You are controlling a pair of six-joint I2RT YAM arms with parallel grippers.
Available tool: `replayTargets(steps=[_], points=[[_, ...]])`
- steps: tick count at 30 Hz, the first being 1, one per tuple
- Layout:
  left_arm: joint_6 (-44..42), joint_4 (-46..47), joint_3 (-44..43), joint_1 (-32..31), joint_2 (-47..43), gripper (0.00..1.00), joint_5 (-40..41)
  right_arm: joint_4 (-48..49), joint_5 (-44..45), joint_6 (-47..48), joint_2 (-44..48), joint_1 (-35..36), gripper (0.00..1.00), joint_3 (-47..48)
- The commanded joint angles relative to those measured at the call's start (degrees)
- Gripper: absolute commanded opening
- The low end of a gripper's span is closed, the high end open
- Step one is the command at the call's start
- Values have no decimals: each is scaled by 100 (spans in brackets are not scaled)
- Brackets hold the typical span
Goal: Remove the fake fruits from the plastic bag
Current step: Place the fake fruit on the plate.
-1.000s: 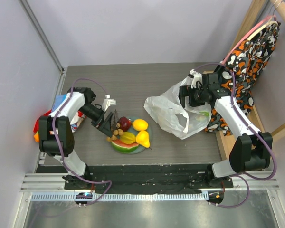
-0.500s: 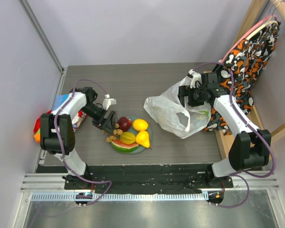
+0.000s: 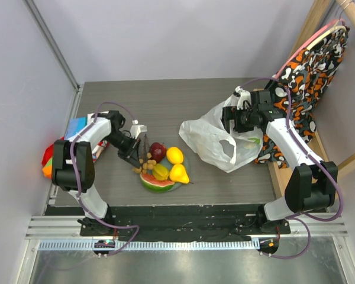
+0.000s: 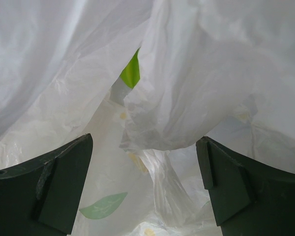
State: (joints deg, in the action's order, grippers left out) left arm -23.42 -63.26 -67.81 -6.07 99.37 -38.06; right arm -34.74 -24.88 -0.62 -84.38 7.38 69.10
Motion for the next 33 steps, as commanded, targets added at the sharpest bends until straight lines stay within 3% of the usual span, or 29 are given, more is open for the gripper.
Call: replayTargets(steps=[1,12,18,26,30,32,33], points=[[-356,-414,-250,149,-427,0,-43,222,-104,-122,0,-43,95,95],[-1191,-1706,-988,71,-885,0,-1027,266,-61,-122,35,-43,95,69],[-1341,-1584,-813,-289,-630,0,-764,240,-17,-105,106,-35,95,77],[-1199,-1030,-365,-299,-411,3,-351,205,-8,-78,211,-43,95,-37],[-1183,-750,-110,-308,-498,36,-236,222,-16,-78,194,-43,95,-46],[-1034,-398,-48,-351,-524,42,-245,240,-25,-96,159,-43,95,-46],[-894,-310,-48,-378,-481,51,-219,240,-34,-96,150,-43,95,-46]])
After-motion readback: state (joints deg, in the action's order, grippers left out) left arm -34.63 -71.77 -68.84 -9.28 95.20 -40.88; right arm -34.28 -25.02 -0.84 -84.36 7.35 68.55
